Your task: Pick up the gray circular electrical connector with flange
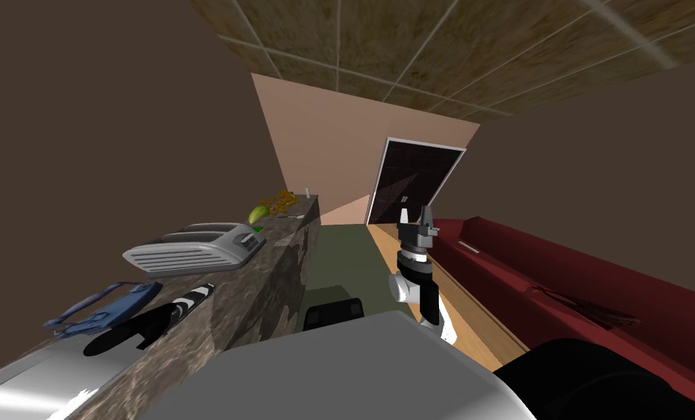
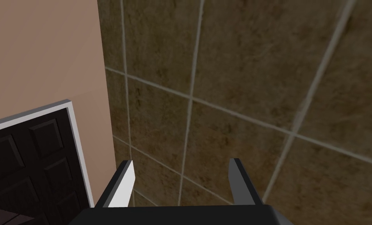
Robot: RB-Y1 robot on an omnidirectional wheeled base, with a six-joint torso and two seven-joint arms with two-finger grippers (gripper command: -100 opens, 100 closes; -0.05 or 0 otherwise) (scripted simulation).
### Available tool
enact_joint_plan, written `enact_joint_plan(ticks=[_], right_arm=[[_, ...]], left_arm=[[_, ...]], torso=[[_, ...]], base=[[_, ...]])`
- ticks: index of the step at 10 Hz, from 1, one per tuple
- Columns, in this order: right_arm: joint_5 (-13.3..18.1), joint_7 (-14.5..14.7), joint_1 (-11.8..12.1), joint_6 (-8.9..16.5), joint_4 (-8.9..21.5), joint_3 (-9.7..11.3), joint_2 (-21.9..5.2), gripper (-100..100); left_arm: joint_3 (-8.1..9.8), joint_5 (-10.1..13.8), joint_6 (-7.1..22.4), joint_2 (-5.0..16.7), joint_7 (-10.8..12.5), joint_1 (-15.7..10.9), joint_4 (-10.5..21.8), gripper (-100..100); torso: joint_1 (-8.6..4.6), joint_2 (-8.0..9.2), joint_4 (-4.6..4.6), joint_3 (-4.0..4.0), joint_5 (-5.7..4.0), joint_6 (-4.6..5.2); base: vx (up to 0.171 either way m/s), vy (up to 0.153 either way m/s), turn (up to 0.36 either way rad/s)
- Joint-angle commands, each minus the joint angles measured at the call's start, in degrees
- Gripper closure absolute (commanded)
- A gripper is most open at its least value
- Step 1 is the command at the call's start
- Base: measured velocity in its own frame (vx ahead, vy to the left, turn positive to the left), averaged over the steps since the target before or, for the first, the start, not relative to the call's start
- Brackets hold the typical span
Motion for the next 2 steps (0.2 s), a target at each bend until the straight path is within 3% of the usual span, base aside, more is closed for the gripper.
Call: enact_joint_plan(ticks=[1, 2], right_arm=[[0.0, 0.0, 0.0, 0.0, 0.0, 0.0, 0.0, 0], [0.0, 0.0, 0.0, 0.0, 0.0, 0.0, 0.0, 0]], left_arm=[[0.00, 0.0, 0.0, 0.0, 0.0, 0.0, 0.0, 100], [0.03, 0.0, 0.2, 0.1, 0.1, 0.1, -0.1, 0]], torso=[[0.00, 0.00, 0.00, 0.00, 0.00, 0.00], [0.05, -0.04, -0.01, -0.02, 0.02, 0.02]], base=[[-0.011, -0.011, 0.014], [0.000, 0.000, 0.000]])
